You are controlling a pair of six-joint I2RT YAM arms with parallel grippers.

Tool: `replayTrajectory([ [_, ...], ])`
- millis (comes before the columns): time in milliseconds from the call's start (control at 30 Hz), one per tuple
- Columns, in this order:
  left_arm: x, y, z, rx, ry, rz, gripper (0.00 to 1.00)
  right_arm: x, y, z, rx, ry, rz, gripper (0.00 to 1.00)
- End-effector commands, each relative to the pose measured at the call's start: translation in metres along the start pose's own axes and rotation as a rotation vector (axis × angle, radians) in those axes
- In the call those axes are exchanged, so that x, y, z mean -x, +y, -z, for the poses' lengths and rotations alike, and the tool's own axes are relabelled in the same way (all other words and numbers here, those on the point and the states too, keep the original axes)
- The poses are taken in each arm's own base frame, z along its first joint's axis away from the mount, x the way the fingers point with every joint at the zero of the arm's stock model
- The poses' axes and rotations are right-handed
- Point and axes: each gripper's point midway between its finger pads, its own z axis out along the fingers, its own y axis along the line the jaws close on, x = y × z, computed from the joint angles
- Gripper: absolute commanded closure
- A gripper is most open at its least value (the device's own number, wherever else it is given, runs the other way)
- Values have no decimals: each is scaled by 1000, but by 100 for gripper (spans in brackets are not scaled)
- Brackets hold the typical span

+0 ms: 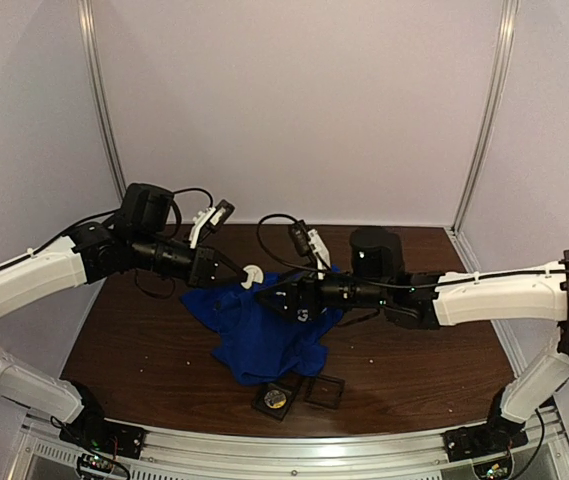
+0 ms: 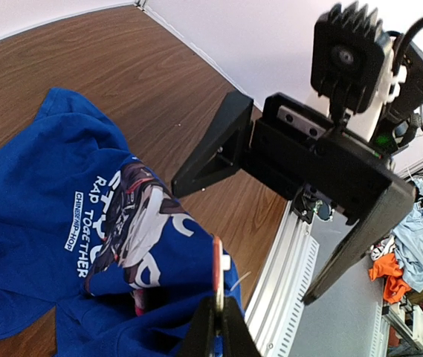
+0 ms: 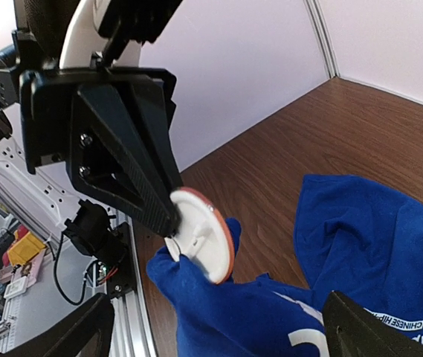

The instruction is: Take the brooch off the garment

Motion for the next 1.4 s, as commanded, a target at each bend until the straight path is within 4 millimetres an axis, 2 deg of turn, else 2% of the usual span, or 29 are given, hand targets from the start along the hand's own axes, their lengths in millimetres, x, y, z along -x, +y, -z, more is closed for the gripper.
replayTrajectory([
  [0, 14, -3, 3, 5, -34, -22, 100, -23, -16, -12, -147, 49, 71, 1],
  [100, 15, -2, 3, 11, -36, -21, 100, -31, -18, -19, -174, 61, 77, 4],
  [200, 15, -1, 4, 19, -37, -21, 100, -36, -20, -22, -195, 64, 70, 14],
  [233, 15, 0, 4, 21, -38, -21, 100, -37, -21, -22, -202, 62, 68, 22],
  [367, 15, 3, 4, 40, -40, -18, 100, -36, -22, -21, -217, 40, 52, 65],
  [533, 14, 10, 3, 78, -37, -13, 100, -23, -21, -16, -237, -11, 37, 100],
  [1067, 6, 22, -4, 117, 8, 3, 100, 21, -33, -9, -386, -90, 21, 100],
  [1367, 4, 25, -5, 123, 16, 9, 100, 41, -51, 1, -465, -116, -9, 100],
])
